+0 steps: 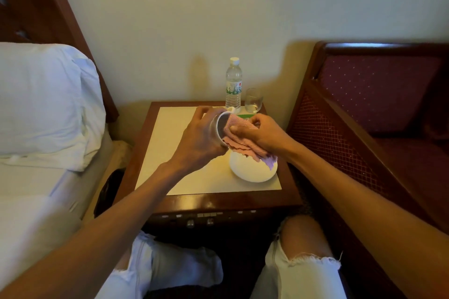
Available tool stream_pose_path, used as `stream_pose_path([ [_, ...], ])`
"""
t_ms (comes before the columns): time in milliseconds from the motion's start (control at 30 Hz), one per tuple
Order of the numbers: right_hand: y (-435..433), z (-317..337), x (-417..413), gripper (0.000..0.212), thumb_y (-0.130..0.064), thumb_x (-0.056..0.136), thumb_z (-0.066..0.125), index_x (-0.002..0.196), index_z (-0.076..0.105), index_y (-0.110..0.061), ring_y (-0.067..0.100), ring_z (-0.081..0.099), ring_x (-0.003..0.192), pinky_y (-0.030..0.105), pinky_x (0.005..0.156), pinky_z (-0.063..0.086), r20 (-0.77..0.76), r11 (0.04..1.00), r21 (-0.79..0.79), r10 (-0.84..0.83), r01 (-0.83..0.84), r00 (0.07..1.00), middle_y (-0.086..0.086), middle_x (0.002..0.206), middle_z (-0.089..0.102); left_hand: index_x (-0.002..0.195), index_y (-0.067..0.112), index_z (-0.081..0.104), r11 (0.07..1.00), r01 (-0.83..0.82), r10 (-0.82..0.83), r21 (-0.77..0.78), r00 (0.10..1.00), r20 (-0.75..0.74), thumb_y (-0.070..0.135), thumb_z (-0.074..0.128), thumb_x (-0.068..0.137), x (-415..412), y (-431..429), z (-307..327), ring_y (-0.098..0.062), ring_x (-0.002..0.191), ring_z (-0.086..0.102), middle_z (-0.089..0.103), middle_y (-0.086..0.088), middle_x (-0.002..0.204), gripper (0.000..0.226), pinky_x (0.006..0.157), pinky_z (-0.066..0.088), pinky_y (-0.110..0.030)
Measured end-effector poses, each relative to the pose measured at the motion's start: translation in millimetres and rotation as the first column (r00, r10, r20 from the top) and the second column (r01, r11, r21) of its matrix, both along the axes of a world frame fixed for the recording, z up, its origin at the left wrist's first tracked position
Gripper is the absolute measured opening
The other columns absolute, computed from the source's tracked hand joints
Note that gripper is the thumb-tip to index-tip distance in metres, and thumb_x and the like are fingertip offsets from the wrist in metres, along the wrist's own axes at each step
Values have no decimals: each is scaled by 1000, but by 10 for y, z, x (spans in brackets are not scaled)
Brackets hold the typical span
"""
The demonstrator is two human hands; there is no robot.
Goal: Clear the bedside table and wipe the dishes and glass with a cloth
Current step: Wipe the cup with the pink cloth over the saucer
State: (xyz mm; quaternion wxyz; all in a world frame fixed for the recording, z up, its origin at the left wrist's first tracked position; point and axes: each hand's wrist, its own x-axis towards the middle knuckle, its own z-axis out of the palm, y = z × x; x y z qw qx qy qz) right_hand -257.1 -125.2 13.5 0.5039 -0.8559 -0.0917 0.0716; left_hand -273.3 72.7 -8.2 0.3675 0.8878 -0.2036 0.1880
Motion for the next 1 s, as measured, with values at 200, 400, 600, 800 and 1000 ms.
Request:
stream_pose_path([
  [200, 95, 285, -108, 39, -45, 91, 60, 99, 70, -9, 25, 70, 78, 38, 75, 56, -178, 956, -248, 115, -158, 977, 9, 87, 73, 139, 25, 53, 993, 115, -116, 36, 993, 29, 32, 95, 58, -235, 82, 213, -11, 121, 50, 50, 4, 136, 92, 94, 50, -25],
  [400, 60, 454, -270, 30, -36, 93, 60, 66, 56, -24, 9, 50, 57, 22, 51, 34, 52, 860, -503, 134, -90, 990, -6, 63, 56, 134, 21, 61, 848, 269, -477, -457, 764, -435, 8, 84, 74, -263, 317, 448, -15, 120, 61, 63, 5, 132, 66, 89, 55, -25],
  [600, 163, 538, -353, 43, -43, 90, 59, 74, 68, -4, 23, 53, 58, 33, 55, 40, 315, 729, -684, 341, -37, 886, 11, 69, 67, 136, 16, 57, 574, -218, -658, -790, 452, -603, 64, 46, 92, -267, 188, 319, -37, 121, 61, 59, -16, 138, 66, 97, 52, -55],
  [800, 157, 621, -360, 43, -57, 91, 46, 86, 60, -17, 22, 55, 63, 28, 55, 40, 435, 535, -838, 534, 108, 725, 0, 78, 63, 118, 14, 68, 509, -318, -632, -800, 493, -598, 58, 39, 99, -421, -152, 359, -33, 100, 70, 71, -15, 117, 56, 91, 53, -52],
  [1000, 413, 437, -553, 40, -39, 95, 51, 63, 57, -14, 16, 53, 43, 24, 48, 42, -9, 998, 70, 6, -5, 1000, 5, 55, 57, 84, 5, 73, 418, -341, -293, -842, 827, -480, 30, 59, 85, -306, -244, 679, -27, 73, 65, 70, -13, 80, 29, 68, 52, -37],
])
